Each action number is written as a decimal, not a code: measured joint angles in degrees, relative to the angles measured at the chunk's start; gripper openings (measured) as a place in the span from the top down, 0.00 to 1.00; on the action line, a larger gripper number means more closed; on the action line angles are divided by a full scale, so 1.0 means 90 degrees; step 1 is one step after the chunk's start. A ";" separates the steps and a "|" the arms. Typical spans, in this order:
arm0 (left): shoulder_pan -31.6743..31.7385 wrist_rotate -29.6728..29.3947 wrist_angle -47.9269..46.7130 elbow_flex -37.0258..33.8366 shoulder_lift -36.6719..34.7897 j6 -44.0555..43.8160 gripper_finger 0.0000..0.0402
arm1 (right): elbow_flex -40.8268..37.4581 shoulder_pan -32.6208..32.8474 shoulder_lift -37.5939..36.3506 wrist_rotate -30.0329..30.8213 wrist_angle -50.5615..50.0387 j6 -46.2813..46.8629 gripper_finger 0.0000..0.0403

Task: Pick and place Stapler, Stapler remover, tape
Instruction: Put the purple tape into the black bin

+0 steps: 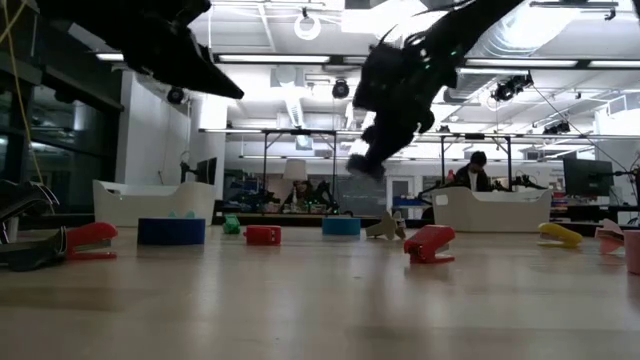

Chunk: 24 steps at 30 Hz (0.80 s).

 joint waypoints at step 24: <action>0.0000 0.0114 0.2620 -0.1109 0.0002 0.0155 0.56 | -0.3312 0.2394 -0.1514 -0.0738 0.7003 0.1518 0.92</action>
